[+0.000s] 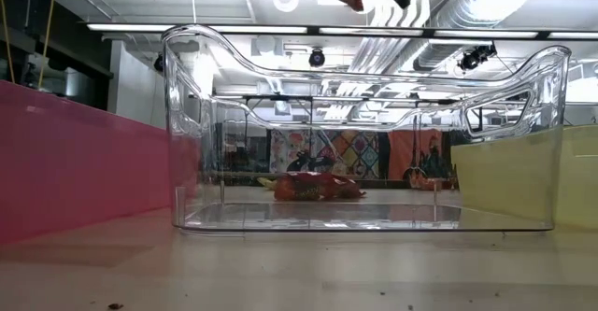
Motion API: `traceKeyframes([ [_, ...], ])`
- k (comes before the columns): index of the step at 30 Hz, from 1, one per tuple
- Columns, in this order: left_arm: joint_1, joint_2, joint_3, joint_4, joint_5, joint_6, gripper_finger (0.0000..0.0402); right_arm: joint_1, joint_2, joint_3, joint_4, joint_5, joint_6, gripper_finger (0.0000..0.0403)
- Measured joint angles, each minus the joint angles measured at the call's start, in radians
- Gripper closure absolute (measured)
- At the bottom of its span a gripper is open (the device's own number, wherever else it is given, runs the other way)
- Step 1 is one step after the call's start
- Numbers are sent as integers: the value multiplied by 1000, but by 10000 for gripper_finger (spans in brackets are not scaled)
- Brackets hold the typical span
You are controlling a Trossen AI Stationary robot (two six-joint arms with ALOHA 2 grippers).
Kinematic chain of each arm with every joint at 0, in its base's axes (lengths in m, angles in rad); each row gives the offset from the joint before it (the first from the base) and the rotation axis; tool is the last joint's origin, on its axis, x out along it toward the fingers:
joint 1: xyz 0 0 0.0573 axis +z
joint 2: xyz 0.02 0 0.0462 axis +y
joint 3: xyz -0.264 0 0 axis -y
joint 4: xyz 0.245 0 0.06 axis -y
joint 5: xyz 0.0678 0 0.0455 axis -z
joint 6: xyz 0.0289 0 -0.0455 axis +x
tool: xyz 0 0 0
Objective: Sort candy
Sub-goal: Put the red candy into the red bin
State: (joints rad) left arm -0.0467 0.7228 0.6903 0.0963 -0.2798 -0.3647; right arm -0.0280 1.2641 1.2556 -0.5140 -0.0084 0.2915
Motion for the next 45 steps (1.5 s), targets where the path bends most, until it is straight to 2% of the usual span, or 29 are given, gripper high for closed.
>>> traceKeyframes([
  [7, 0, 73, 0, 8, 0, -54, 220, 32, -76, 0, -25, -37, -66, 403],
  [14, 0, 88, 0, 39, -1, -77, 220, 53, -90, 0, 3, -68, -90, 403],
  [19, 0, 89, 0, 38, 18, -42, 220, 80, -85, -4, 42, -28, -52, 403],
  [22, 0, 89, 0, 37, 42, -12, 220, 97, -81, -39, 155, 11, -28, 403],
  [27, 0, 80, 0, 38, 101, 31, 220, 124, -66, -124, 372, 8, 40, 403],
  [34, 1, 49, 0, 32, 121, 64, 220, 203, 25, -144, 550, -17, 111, 403],
  [36, 1, 43, 0, 34, 119, 86, 220, 216, 79, -116, 593, -17, 74, 403],
  [45, 1, 37, 0, 33, 69, 105, 220, 218, 375, 56, 595, -36, -130, 403],
])
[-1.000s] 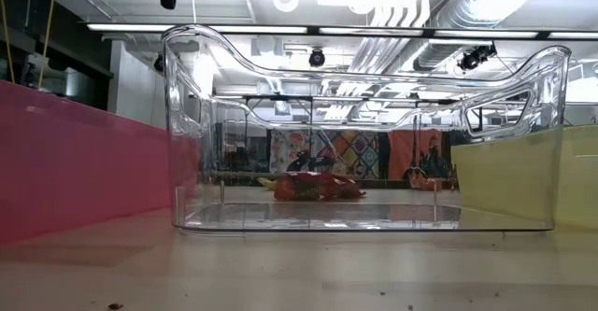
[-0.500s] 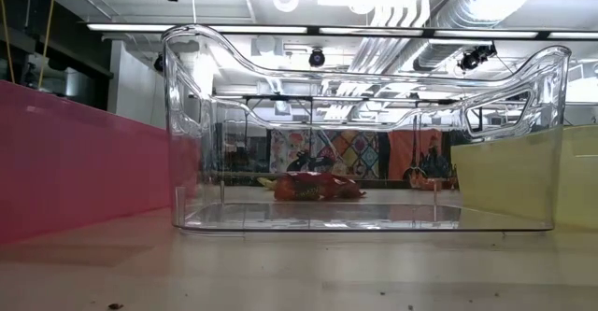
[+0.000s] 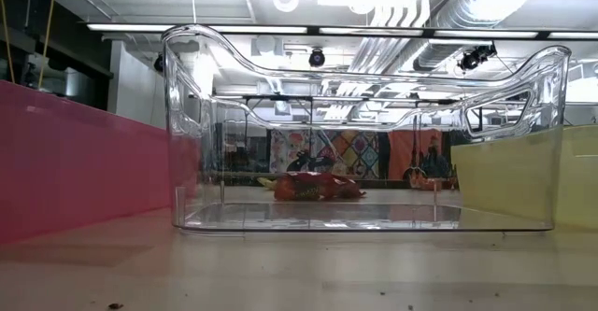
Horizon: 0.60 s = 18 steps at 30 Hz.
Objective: Sort candy
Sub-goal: Put the red candy into the red bin
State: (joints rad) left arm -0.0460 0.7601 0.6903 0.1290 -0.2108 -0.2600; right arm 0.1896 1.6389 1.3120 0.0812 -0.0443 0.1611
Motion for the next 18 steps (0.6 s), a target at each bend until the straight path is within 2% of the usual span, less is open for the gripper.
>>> traceKeyframes([
  [8, 0, 0, 0, 0, -68, -8, 220, -44, 190, 98, 87, -131, -65, 403],
  [18, 0, 0, 0, 0, -72, -26, 220, -79, 356, 165, 121, -122, 46, 402],
])
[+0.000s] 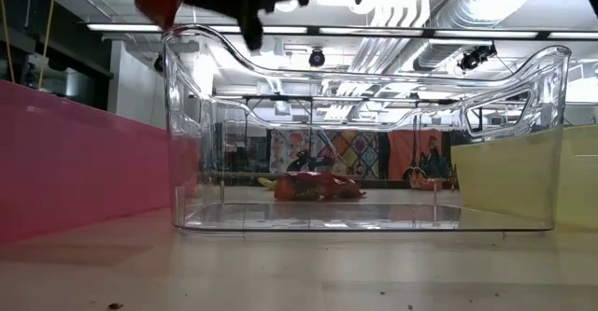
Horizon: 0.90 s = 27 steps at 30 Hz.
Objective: Sort candy
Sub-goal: Put the red candy into the red bin, then adjust the red bin on the table
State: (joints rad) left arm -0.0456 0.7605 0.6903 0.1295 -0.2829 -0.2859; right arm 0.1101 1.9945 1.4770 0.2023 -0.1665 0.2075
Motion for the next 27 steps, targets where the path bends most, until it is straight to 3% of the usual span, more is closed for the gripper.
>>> traceKeyframes([
  [5, 0, 0, 0, 0, 0, 0, 220, 9, 66, 41, 2, -2, 45, 371],
  [12, 0, 0, 0, 0, -1, 0, 220, 7, 96, 68, -55, 9, 87, 257],
  [16, 0, 0, 0, 0, -7, 0, 220, -8, 76, 68, -69, -52, 38, 209],
  [20, 0, 0, 0, 0, -16, 1, 220, -39, 6, 68, -165, -87, 2, 193],
  [27, 0, 0, 0, -11, -16, 1, 220, -115, -188, 67, -555, -52, -156, 200],
])
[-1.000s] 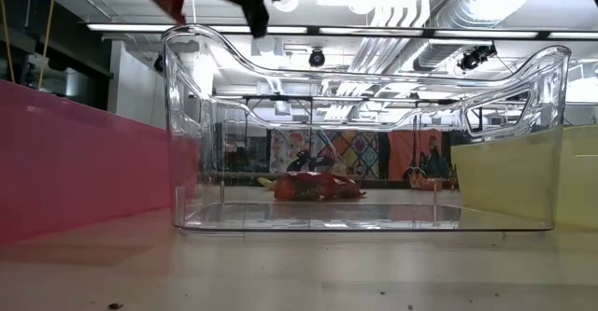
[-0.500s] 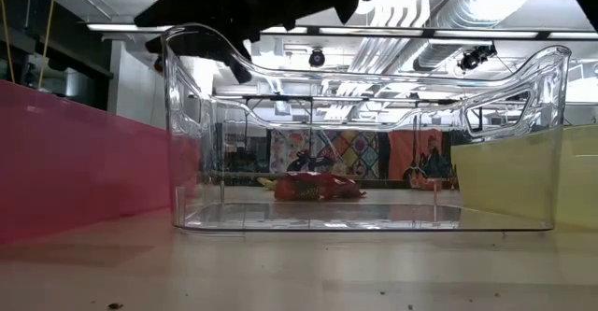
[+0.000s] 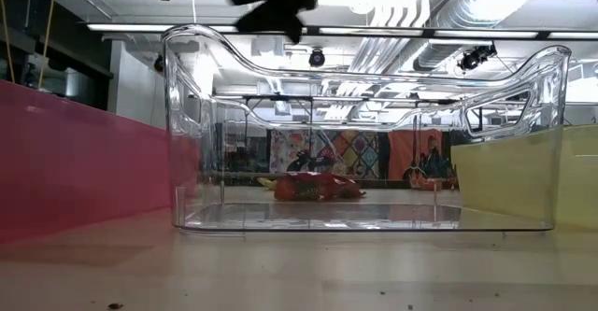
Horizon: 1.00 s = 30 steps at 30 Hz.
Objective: Sort candy
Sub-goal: Adjust the red bin on the table
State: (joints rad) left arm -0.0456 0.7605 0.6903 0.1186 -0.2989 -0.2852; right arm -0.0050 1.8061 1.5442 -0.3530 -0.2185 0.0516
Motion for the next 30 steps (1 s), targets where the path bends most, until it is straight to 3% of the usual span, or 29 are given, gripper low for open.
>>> traceKeyframes([
  [4, 0, 0, 0, -16, 0, 0, 220, -30, -119, -45, -150, 34, -34, 205],
  [8, 0, 0, 0, -27, -1, 0, 220, -51, -264, -205, -180, 66, 4, 206],
  [17, 0, 0, 0, -25, 0, 0, 220, -27, -593, -686, 94, 119, 407, 206],
  [24, 3, 14, 3, -25, 8, -137, 220, 21, -686, -831, 319, 202, 575, 206],
  [27, 9, 75, 67, -132, 108, -158, 220, 21, -683, -831, 339, 208, 577, 206],
  [30, 8, 182, 206, -409, 189, -154, 220, 16, -679, -832, 350, 210, 577, 206],
])
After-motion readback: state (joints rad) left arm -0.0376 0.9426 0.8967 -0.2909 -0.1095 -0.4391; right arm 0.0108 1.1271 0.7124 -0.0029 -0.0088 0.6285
